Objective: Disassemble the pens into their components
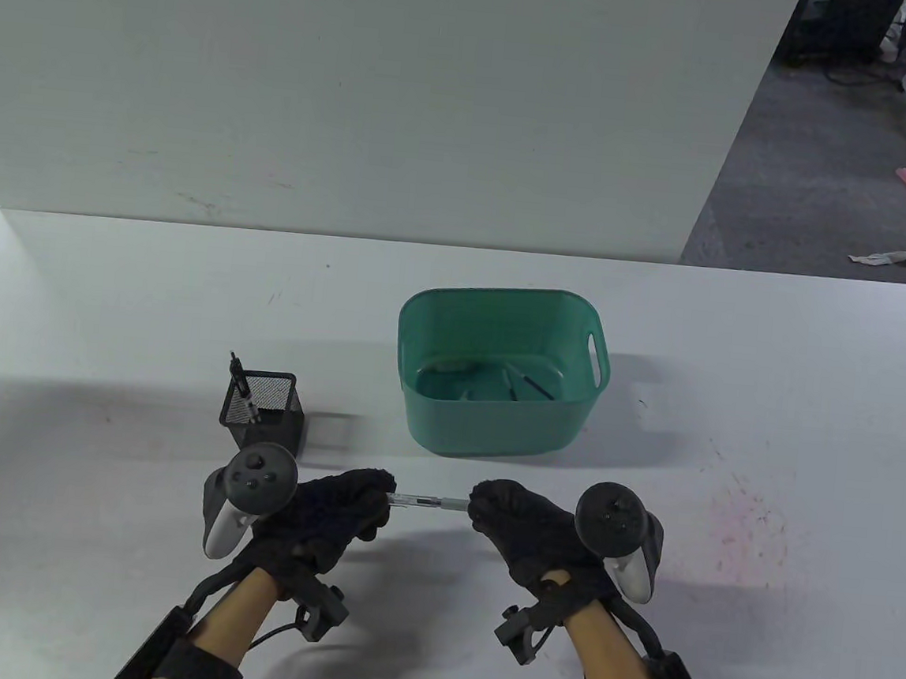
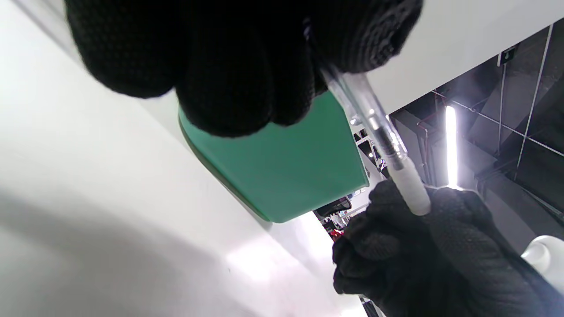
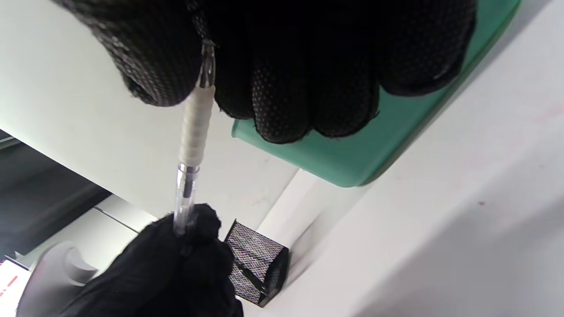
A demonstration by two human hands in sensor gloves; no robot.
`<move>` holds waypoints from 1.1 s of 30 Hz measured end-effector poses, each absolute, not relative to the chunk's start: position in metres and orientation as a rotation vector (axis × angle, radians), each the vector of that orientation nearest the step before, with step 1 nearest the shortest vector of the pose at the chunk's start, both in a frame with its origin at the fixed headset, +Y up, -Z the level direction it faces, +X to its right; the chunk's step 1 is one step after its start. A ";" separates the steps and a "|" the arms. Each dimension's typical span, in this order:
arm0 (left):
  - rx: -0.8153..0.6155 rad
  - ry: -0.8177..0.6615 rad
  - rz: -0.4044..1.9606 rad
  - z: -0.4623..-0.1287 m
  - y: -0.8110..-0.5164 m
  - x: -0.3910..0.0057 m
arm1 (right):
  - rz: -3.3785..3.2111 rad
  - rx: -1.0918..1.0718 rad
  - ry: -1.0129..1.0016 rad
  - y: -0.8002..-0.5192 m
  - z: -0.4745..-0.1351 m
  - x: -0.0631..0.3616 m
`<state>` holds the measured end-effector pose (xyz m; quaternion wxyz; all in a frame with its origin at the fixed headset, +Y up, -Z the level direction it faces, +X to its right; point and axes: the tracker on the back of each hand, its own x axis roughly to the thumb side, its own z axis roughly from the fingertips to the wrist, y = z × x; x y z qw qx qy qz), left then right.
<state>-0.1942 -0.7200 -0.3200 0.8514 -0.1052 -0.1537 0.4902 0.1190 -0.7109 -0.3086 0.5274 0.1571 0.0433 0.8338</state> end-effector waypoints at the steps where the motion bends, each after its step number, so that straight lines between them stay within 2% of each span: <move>1: -0.234 -0.332 1.033 -0.321 -0.721 -0.195 | 2.002 0.380 0.097 -0.710 -0.308 0.119; 10: -0.252 -0.303 1.046 -0.325 -0.727 -0.204 | 2.042 0.412 0.060 -0.707 -0.307 0.119; 16: -0.271 -0.304 1.074 -0.322 -0.728 -0.201 | 2.000 0.420 0.141 -0.712 -0.308 0.117; 18: -0.279 -0.306 1.073 -0.322 -0.729 -0.200 | 2.020 0.420 0.083 -0.709 -0.307 0.116; 27: -0.364 -0.261 1.157 -0.329 -0.738 -0.216 | 1.983 0.383 0.051 -0.706 -0.309 0.123; 33: -0.369 -0.234 1.179 -0.330 -0.741 -0.222 | 1.962 0.372 0.039 -0.704 -0.309 0.127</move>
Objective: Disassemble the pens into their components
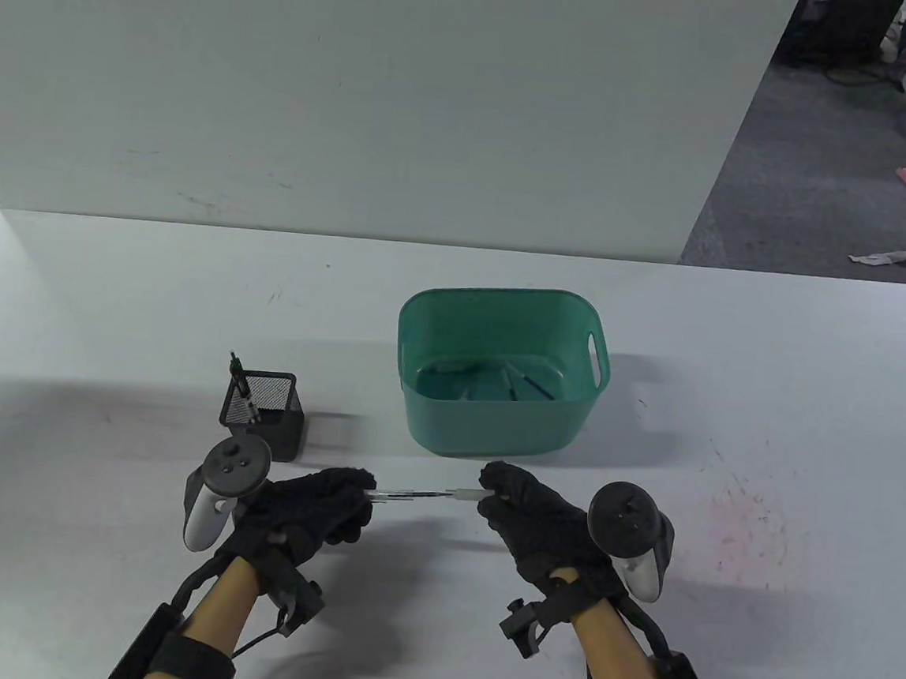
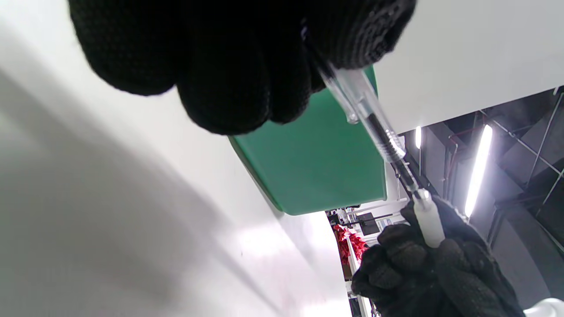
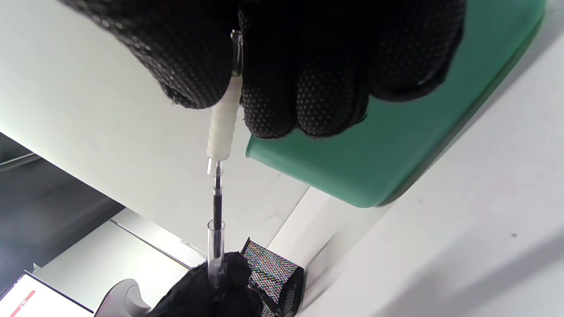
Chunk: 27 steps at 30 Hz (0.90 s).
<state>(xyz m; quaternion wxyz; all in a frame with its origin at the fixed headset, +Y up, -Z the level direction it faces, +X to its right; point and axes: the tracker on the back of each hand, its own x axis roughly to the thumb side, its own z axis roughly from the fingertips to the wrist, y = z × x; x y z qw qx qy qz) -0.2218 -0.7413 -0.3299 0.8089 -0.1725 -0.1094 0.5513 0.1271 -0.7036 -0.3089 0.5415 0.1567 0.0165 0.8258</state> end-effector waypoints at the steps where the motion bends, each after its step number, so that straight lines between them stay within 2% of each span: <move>1: -0.368 -0.233 1.179 -0.330 -0.742 -0.222 | 1.958 0.371 0.038 -0.704 -0.309 0.128; 12: -0.367 -0.215 1.200 -0.329 -0.741 -0.224 | 1.893 0.356 0.035 -0.702 -0.313 0.140; 17: -0.359 -0.212 1.215 -0.330 -0.739 -0.224 | 1.911 0.336 -0.048 -0.692 -0.313 0.143; 27: -0.312 -0.135 1.153 -0.329 -0.733 -0.232 | 2.093 0.057 -0.215 -0.657 -0.347 0.145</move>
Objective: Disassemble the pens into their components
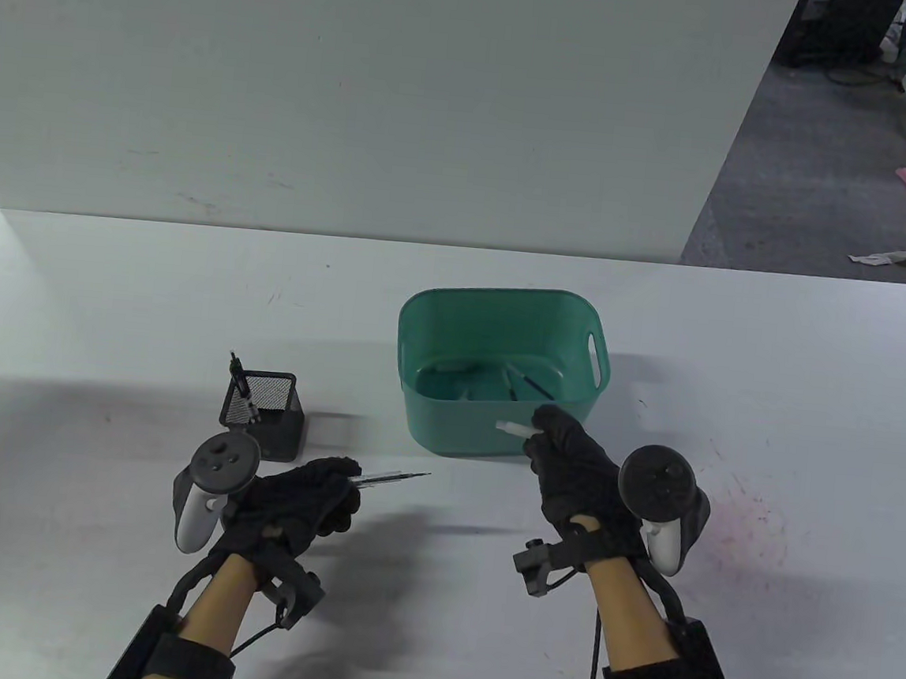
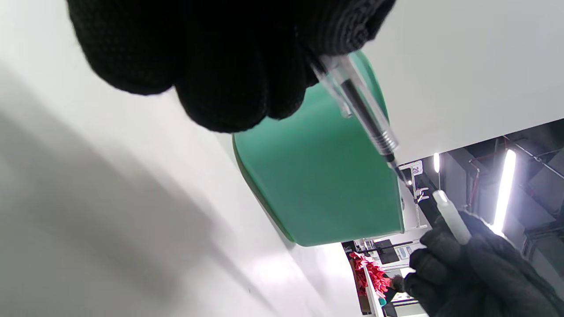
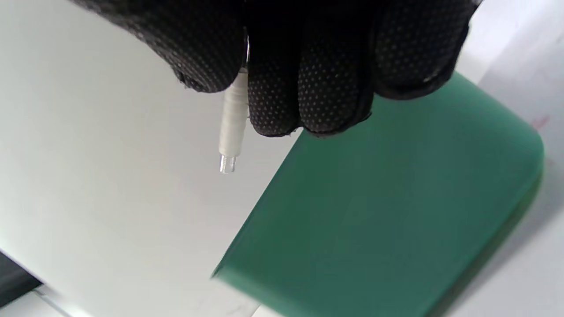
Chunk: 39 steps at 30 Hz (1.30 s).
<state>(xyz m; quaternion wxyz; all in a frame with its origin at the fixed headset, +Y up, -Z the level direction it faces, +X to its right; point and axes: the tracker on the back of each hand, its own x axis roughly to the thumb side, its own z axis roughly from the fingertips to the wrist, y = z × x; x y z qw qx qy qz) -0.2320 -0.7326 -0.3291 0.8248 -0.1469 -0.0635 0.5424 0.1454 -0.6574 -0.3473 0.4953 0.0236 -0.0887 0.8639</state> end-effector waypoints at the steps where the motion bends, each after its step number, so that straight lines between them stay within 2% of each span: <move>1: -0.310 -0.135 1.151 -0.329 -0.732 -0.232 | 2.116 0.035 -0.231 -0.654 -0.352 0.143; 10: -0.265 -0.136 1.120 -0.327 -0.726 -0.235 | 2.202 -0.193 -0.265 -0.632 -0.399 0.108; 16: -0.247 -0.131 1.111 -0.329 -0.726 -0.238 | 2.398 -0.402 -0.167 -0.620 -0.424 0.090; 20: -0.244 -0.134 1.109 -0.329 -0.725 -0.240 | 2.470 -0.463 -0.107 -0.616 -0.432 0.083; 31: -0.227 -0.118 1.113 -0.328 -0.723 -0.243 | 2.397 -0.282 -0.117 -0.612 -0.417 0.098; 39: -0.226 -0.129 1.080 -0.327 -0.724 -0.240 | 2.337 -0.010 -0.293 -0.600 -0.376 0.113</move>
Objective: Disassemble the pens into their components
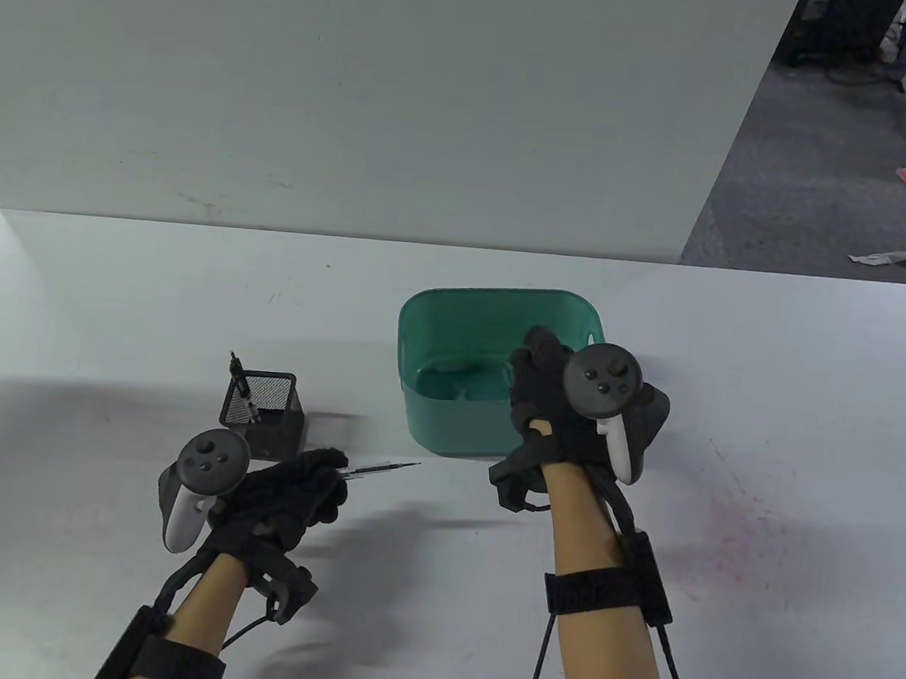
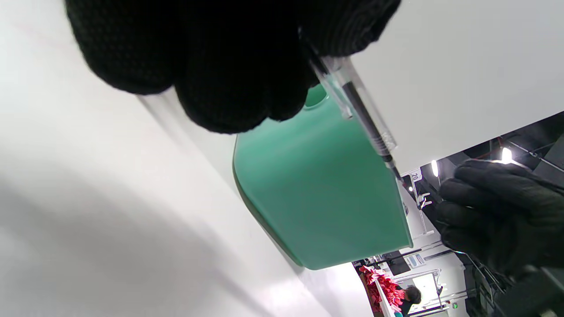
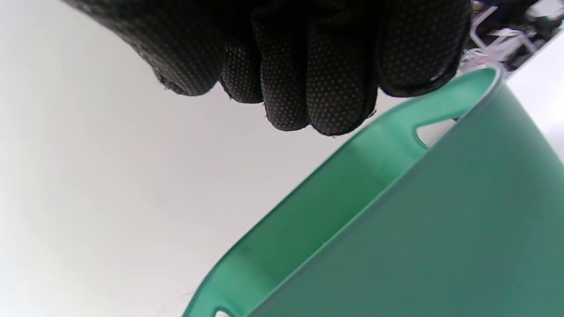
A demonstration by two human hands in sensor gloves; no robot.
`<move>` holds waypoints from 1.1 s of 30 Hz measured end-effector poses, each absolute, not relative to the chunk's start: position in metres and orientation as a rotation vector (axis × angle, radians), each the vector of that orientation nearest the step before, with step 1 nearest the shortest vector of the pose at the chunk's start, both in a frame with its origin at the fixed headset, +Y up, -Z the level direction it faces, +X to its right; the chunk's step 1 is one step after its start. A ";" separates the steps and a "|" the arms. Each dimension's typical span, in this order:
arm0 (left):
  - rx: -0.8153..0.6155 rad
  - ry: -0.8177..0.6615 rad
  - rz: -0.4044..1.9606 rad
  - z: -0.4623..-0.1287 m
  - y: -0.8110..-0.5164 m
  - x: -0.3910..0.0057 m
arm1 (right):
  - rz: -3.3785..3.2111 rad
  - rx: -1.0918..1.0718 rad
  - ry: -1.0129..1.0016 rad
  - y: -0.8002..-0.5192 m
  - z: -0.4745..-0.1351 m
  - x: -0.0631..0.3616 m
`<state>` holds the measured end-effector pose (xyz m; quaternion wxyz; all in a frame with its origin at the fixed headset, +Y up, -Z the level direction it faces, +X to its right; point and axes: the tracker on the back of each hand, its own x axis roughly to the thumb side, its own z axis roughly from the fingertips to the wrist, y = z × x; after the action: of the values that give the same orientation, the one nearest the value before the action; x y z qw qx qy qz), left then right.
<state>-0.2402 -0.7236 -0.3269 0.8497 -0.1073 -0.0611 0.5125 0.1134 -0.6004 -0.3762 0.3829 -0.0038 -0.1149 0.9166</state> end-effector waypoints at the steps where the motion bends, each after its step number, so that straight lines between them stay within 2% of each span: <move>1: -0.226 -0.130 1.080 -0.326 -0.724 -0.240 | 2.353 0.018 -0.292 -0.600 -0.370 0.114; 5: -0.224 -0.146 1.068 -0.325 -0.722 -0.235 | 2.395 0.128 -0.298 -0.606 -0.348 0.116; 12: -0.237 -0.178 1.036 -0.323 -0.724 -0.224 | 2.462 0.370 -0.220 -0.650 -0.317 0.106; 18: -0.272 -0.206 1.017 -0.321 -0.728 -0.216 | 2.518 0.471 -0.112 -0.680 -0.314 0.094; 24: -0.297 -0.240 1.000 -0.318 -0.730 -0.206 | 2.443 0.603 -0.040 -0.693 -0.311 0.087; 33: -0.335 -0.278 1.007 -0.316 -0.732 -0.197 | 2.404 0.663 -0.015 -0.706 -0.307 0.082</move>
<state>-0.1973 -0.7324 -0.3162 0.8534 -0.1594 -0.1322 0.4784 0.0817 -0.7062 -0.3075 0.3184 0.2519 -0.0059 0.9138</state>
